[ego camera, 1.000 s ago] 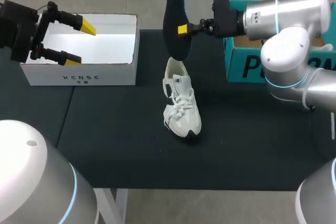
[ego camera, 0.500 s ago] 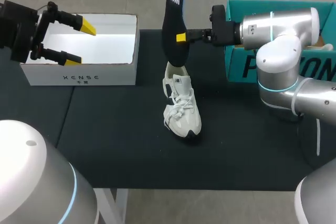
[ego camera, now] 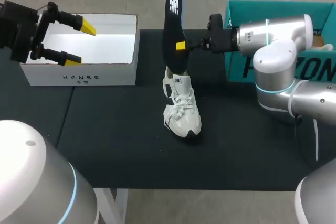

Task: Take the shoe out of the shoebox, open the shoe tongue, remove and reinsert the insole, then place the shoe into the shoebox

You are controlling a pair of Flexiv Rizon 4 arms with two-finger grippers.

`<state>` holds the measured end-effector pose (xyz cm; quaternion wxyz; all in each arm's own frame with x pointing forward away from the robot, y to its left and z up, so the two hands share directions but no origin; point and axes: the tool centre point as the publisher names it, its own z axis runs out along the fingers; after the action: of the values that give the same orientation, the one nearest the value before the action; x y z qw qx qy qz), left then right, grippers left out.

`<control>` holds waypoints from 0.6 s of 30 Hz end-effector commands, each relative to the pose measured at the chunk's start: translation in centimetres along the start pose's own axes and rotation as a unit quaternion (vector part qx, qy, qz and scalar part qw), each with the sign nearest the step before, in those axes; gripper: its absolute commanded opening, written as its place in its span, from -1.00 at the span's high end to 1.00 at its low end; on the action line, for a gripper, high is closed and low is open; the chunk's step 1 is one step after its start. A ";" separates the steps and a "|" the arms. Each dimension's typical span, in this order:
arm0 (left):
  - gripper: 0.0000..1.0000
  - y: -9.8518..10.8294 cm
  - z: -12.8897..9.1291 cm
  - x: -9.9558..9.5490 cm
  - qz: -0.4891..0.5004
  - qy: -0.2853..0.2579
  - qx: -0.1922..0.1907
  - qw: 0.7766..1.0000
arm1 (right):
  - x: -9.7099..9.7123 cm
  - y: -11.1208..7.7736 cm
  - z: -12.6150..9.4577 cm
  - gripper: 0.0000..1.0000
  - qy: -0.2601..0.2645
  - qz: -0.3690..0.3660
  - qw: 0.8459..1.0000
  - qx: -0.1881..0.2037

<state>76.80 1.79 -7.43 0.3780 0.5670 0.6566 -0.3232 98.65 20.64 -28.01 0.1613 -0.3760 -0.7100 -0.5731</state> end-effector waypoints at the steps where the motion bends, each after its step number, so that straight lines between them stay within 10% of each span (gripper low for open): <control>1: -1.00 0.1 0.0 0.0 0.000 0.002 0.001 1.000 | -0.8 -0.1 0.6 1.00 0.008 0.004 1.000 0.004; 18: -1.00 0.1 0.0 0.0 0.000 0.002 0.001 1.000 | -2.2 -2.7 1.2 1.00 0.011 0.024 0.999 0.024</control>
<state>76.80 1.79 -7.44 0.3780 0.5671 0.6566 -0.3232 98.62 20.93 -30.52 0.1907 -0.3789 -0.7139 -0.5572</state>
